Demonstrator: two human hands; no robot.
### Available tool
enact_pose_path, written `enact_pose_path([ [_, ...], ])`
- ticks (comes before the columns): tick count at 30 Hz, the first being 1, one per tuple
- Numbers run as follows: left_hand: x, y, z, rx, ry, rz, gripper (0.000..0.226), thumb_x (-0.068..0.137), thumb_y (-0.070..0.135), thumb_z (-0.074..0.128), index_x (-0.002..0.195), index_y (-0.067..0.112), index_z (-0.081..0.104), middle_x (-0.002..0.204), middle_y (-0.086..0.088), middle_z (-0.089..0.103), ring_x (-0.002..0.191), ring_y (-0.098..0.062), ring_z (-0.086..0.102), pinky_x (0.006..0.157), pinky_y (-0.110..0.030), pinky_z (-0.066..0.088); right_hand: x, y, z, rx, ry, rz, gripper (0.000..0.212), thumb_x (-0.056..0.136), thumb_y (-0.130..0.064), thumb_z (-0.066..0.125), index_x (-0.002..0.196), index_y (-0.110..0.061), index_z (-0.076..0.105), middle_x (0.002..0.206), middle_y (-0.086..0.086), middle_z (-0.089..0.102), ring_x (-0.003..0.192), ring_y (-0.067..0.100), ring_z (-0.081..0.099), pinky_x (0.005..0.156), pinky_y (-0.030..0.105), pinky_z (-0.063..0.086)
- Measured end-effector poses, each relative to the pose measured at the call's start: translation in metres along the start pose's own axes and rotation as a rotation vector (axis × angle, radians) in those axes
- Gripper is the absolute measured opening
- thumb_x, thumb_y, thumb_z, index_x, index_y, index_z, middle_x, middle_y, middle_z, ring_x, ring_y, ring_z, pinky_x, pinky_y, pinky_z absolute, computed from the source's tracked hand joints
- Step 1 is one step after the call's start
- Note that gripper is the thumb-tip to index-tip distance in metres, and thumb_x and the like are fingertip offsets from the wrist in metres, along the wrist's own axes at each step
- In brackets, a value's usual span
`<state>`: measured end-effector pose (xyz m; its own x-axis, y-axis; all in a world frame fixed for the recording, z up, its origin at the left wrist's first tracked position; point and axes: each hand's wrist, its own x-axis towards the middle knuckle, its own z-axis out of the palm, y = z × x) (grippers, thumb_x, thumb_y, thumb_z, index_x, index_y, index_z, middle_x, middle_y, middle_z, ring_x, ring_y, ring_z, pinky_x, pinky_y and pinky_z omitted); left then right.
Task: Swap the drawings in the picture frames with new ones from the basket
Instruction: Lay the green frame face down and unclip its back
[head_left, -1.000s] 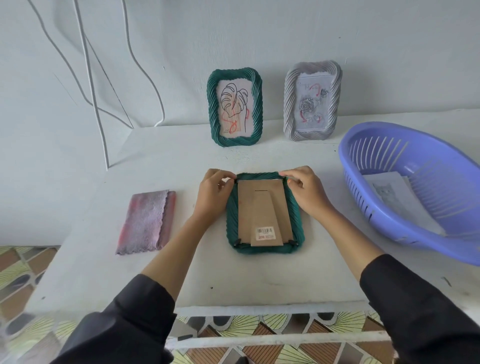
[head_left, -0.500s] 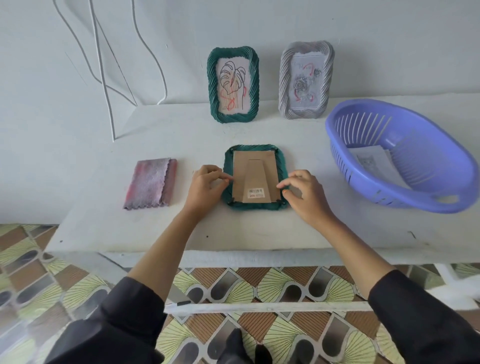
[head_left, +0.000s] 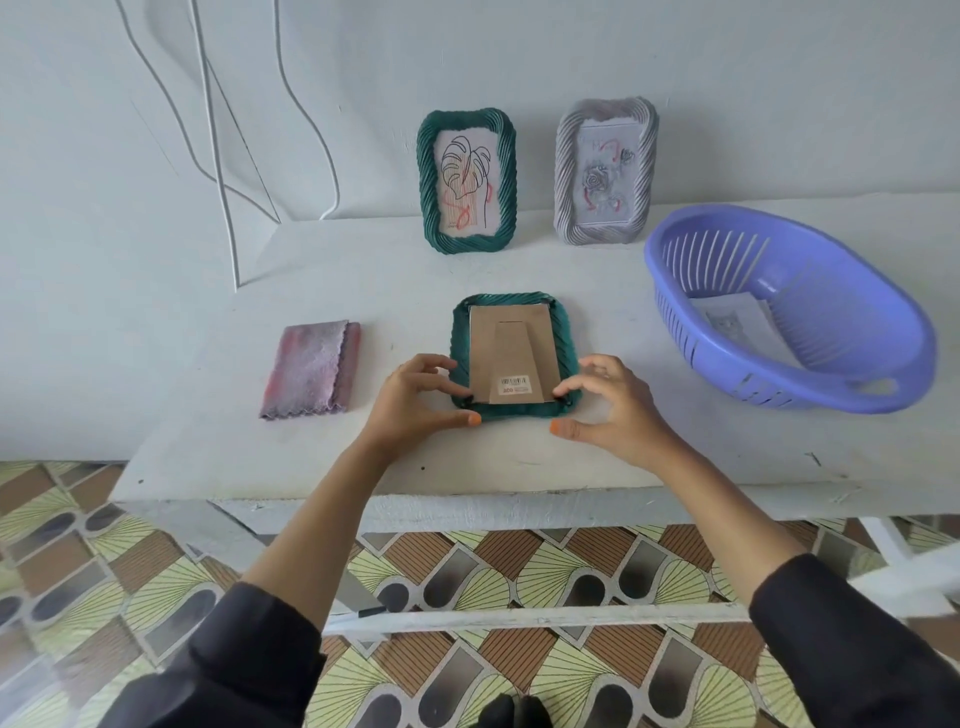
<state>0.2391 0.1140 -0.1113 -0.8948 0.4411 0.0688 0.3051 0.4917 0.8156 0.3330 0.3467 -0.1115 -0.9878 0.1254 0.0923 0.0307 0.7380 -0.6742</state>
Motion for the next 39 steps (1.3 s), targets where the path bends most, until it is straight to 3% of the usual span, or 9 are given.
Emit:
enact_pose_path([
  [4,0.0005,-0.0010,-0.0005,0.003,-0.013,0.021,0.025,0.061,0.020,0.085,0.084,0.020,0.075,0.110,0.014,0.055,0.110,-0.010,0.046,0.094,-0.025,0.036,0.0018,-0.0004,0.0012,-0.013,0.025,-0.009,0.033,0.066,-0.028,0.080,0.097,-0.021,0.070,0.130,0.010,0.045,0.125,0.025,0.043,0.100,0.026,0.025],
  [9,0.0002,0.0001,-0.0003,0.024,-0.023,0.054,0.023,0.062,0.022,0.084,0.081,0.026,0.073,0.104,0.026,0.051,0.109,-0.010,0.042,0.093,-0.024,0.031,0.0023,-0.0018,0.0014,-0.012,0.016,-0.014,0.031,0.068,-0.026,0.080,0.096,-0.020,0.070,0.133,0.010,0.044,0.128,0.024,0.039,0.101,0.027,0.022],
  [15,0.0015,-0.0016,0.0002,0.069,-0.039,0.101,0.020,0.065,0.023,0.082,0.083,0.026,0.074,0.108,0.017,0.053,0.109,-0.010,0.039,0.093,-0.023,0.030,0.0037,-0.0034,-0.0003,-0.031,-0.016,0.001,0.026,0.070,-0.027,0.077,0.094,-0.023,0.069,0.137,0.008,0.040,0.132,0.024,0.035,0.110,0.038,0.021],
  [19,0.0015,-0.0022,0.0009,0.091,-0.074,0.119,0.010,0.068,0.023,0.081,0.074,0.027,0.073,0.106,0.026,0.049,0.110,-0.008,0.036,0.095,-0.022,0.026,0.0040,-0.0031,0.0004,-0.049,-0.030,-0.001,0.021,0.072,-0.029,0.076,0.092,-0.025,0.069,0.138,0.007,0.038,0.133,0.023,0.032,0.111,0.038,0.019],
  [23,0.0019,-0.0029,0.0019,0.112,-0.079,0.112,0.011,0.068,0.022,0.081,0.072,0.028,0.072,0.110,0.018,0.048,0.109,-0.009,0.036,0.095,-0.021,0.025,0.0033,-0.0027,0.0006,-0.049,-0.026,0.003,0.018,0.072,-0.028,0.076,0.089,-0.025,0.070,0.139,0.007,0.037,0.133,0.024,0.033,0.110,0.037,0.019],
  [28,0.0036,-0.0043,0.0000,0.059,-0.065,0.110,0.033,0.064,0.020,0.084,0.089,0.034,0.069,0.105,0.024,0.038,0.109,-0.014,0.040,0.098,-0.023,0.031,0.0037,-0.0017,0.0009,-0.050,-0.029,-0.004,0.018,0.072,-0.028,0.077,0.088,-0.024,0.070,0.138,0.007,0.038,0.132,0.023,0.033,0.108,0.034,0.020],
  [33,0.0035,-0.0029,0.0012,0.098,-0.076,0.112,0.027,0.067,0.020,0.082,0.092,0.026,0.074,0.103,0.025,0.040,0.109,-0.013,0.036,0.095,-0.020,0.027,0.0048,0.0004,0.0022,-0.043,-0.030,-0.001,0.017,0.071,-0.028,0.077,0.086,-0.024,0.071,0.137,0.007,0.039,0.132,0.023,0.034,0.110,0.036,0.022],
  [39,0.0046,-0.0042,0.0021,0.110,-0.088,0.116,0.021,0.068,0.022,0.080,0.086,0.031,0.073,0.103,0.028,0.040,0.110,-0.010,0.033,0.097,-0.020,0.024,0.0052,0.0013,0.0026,-0.026,-0.029,0.007,0.016,0.070,-0.027,0.078,0.084,-0.025,0.071,0.137,0.007,0.039,0.131,0.024,0.035,0.111,0.040,0.024],
])
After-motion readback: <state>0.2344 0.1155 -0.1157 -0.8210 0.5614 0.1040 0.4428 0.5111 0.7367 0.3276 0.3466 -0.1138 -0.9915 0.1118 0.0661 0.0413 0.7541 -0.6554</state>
